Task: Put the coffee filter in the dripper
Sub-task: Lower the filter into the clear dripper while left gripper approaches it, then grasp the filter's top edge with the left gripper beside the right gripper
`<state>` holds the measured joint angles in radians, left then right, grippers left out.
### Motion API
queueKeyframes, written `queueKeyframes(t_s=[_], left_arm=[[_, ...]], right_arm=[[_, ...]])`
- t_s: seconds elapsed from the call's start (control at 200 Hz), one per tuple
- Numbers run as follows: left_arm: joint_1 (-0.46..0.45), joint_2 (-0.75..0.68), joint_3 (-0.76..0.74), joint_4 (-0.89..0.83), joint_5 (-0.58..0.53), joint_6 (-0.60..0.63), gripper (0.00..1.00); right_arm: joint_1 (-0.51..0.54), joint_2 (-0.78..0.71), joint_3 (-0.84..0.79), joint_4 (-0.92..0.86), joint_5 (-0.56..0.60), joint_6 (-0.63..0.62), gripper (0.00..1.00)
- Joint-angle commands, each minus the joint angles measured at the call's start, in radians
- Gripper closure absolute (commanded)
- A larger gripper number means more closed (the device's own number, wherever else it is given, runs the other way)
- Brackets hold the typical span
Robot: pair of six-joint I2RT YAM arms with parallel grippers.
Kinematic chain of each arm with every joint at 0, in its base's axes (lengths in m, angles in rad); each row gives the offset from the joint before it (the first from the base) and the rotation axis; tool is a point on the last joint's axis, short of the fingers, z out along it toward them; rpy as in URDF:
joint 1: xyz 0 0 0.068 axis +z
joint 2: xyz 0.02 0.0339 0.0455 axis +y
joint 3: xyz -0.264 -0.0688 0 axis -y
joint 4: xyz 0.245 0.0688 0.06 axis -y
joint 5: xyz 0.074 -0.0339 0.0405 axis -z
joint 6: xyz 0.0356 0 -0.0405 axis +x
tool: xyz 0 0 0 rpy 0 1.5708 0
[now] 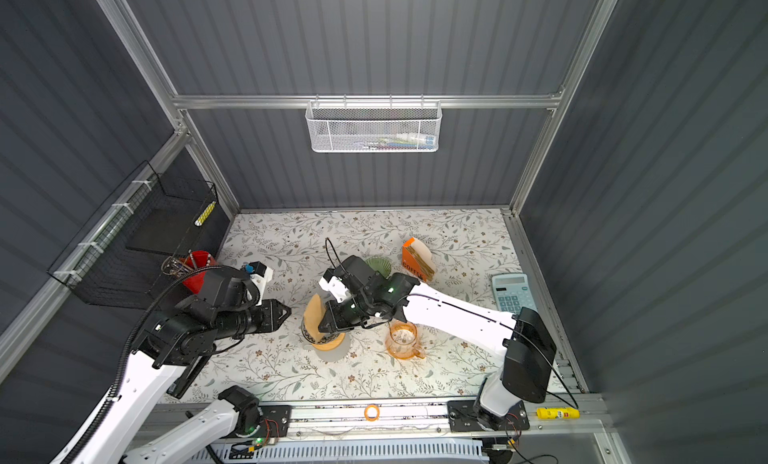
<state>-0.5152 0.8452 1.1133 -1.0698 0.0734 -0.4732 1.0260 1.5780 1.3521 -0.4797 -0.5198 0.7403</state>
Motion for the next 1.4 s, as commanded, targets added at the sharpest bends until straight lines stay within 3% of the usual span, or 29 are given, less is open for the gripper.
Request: queueKeyframes(t_s=[0.0,0.435,0.726,1.121,1.396], left_arm=[[0.006,0.01,-0.011,0.014,0.035,0.031,0.72],[0.006,0.031,-0.047,0.05,0.061,0.038,0.72],[0.004,0.047,-0.087,0.115,0.112,0.021,0.72],[0.002,0.066,-0.12,0.186,0.151,0.01,0.75],[-0.022,0.086,-0.106,0.22,0.153,0.011,0.76]], right_arm=[[-0.013,-0.024,-0.021,0.048,-0.041,0.038,1.0],[-0.023,-0.021,-0.072,0.05,0.013,0.023,1.0],[-0.025,-0.041,-0.084,0.021,0.07,-0.004,0.84],[-0.024,-0.082,-0.05,-0.045,0.121,-0.033,0.71],[-0.024,-0.094,-0.013,-0.096,0.17,-0.068,0.7]])
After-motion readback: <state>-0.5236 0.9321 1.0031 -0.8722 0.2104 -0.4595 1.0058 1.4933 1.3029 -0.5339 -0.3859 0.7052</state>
